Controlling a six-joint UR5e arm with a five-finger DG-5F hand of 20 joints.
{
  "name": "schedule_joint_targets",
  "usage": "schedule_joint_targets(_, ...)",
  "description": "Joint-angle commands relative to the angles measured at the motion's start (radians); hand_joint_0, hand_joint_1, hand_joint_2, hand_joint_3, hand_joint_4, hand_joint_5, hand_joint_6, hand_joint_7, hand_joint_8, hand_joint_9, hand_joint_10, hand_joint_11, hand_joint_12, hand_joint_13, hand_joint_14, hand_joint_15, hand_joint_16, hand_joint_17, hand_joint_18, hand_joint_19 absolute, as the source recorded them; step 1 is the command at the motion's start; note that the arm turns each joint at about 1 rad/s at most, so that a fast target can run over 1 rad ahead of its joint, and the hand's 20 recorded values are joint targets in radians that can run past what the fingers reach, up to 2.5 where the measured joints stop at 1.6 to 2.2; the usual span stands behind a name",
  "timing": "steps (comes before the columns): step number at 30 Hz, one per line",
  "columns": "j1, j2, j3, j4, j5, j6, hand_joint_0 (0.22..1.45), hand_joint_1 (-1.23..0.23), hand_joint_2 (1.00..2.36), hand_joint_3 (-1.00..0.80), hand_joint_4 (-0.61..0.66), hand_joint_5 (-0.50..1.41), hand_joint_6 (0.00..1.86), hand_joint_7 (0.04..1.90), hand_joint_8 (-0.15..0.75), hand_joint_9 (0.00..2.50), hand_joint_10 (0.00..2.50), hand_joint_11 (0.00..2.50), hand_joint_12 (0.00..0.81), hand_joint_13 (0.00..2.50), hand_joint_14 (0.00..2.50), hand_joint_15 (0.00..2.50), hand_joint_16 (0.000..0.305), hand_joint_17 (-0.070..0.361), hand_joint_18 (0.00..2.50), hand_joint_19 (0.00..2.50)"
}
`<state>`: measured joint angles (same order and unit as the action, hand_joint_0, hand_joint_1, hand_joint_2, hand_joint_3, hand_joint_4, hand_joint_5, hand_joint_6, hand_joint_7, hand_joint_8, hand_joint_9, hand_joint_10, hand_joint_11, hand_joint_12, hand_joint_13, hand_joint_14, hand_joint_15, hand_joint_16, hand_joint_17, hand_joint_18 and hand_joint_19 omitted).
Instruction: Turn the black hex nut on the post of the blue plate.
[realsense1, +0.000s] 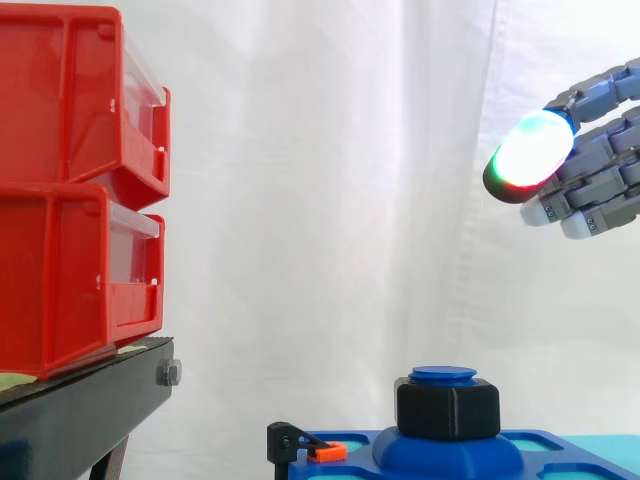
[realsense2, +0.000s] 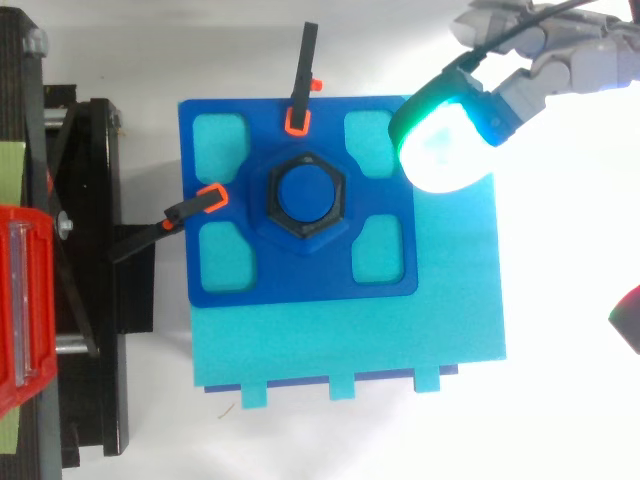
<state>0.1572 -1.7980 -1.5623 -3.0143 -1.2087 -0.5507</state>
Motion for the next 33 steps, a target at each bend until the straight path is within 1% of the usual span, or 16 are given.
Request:
schedule_joint_targets(1,0.001,0.000,0.001,0.000,0.000,0.000,0.47,-0.48,1.00,-0.50,0.13,-0.26,0.50,0.55,0.186,0.00,0.00,0.00,0.371,0.00,0.00,0.00,0.059,0.132,0.00,0.06)
schedule_joint_targets(3,0.001,0.000,-0.001,0.000,0.000,0.000,0.47,-0.48,1.00,-0.50,0.13,-0.26,0.50,0.59,0.186,0.00,0.00,0.00,0.371,0.00,0.00,0.00,0.058,0.131,0.00,0.06)
schedule_joint_targets(6,-0.001,0.000,-0.001,0.000,0.000,0.000,0.47,-0.48,1.00,-0.50,0.13,-0.26,0.50,0.55,0.187,0.00,0.00,0.00,0.372,0.00,0.00,0.00,0.058,0.131,0.00,0.06)
schedule_joint_targets(10,0.001,0.000,0.001,0.000,0.000,0.000,0.48,-0.48,1.00,-0.50,0.13,-0.26,0.50,0.59,0.190,0.00,0.00,0.00,0.373,0.00,0.00,0.00,0.058,0.131,0.00,0.07)
schedule_joint_targets(12,0.001,0.000,-0.001,0.000,0.000,0.000,0.48,-0.48,1.00,-0.50,0.12,-0.25,0.50,0.54,0.189,0.00,0.00,0.00,0.373,0.00,0.00,0.00,0.058,0.131,0.00,0.06)
schedule_joint_targets(14,0.001,0.000,-0.001,0.000,0.000,0.000,0.48,-0.49,1.00,-0.50,0.12,-0.25,0.50,0.53,0.189,0.00,0.00,0.00,0.373,0.00,0.00,0.00,0.058,0.131,0.00,0.06)
schedule_joint_targets(16,0.001,0.000,-0.001,0.000,0.000,0.000,0.48,-0.49,1.00,-0.50,0.13,-0.25,0.50,0.57,0.188,0.00,0.00,0.00,0.372,0.00,0.00,0.00,0.058,0.130,0.00,0.05)
schedule_joint_targets(20,0.001,0.000,0.001,0.000,0.000,0.000,0.48,-0.49,1.00,-0.50,0.13,-0.25,0.50,0.53,0.189,0.00,0.00,0.00,0.371,0.00,0.00,0.00,0.058,0.131,0.00,0.06)
schedule_joint_targets(22,0.001,0.000,-0.001,0.000,0.000,0.000,0.48,-0.49,1.00,-0.50,0.13,-0.25,0.50,0.58,0.191,0.00,0.00,0.00,0.371,0.00,0.00,0.00,0.058,0.130,0.00,0.06)
schedule_joint_targets(25,0.001,0.000,0.001,0.000,0.001,0.000,0.48,-0.49,1.00,-0.50,0.13,-0.25,0.50,0.53,0.191,0.00,0.00,0.00,0.372,0.00,0.00,0.00,0.058,0.131,0.00,0.06)
schedule_joint_targets(29,0.001,0.000,0.001,0.000,0.000,0.000,0.48,-0.49,1.00,-0.50,0.14,-0.25,0.50,0.58,0.191,0.00,0.00,0.00,0.372,0.00,0.00,0.00,0.058,0.131,0.00,0.06)
schedule_joint_targets(33,0.001,0.000,0.001,0.000,0.000,0.000,0.48,-0.49,1.00,-0.50,0.13,-0.25,0.50,0.53,0.192,0.00,0.00,0.00,0.372,0.00,0.00,0.00,0.058,0.131,0.00,0.06)
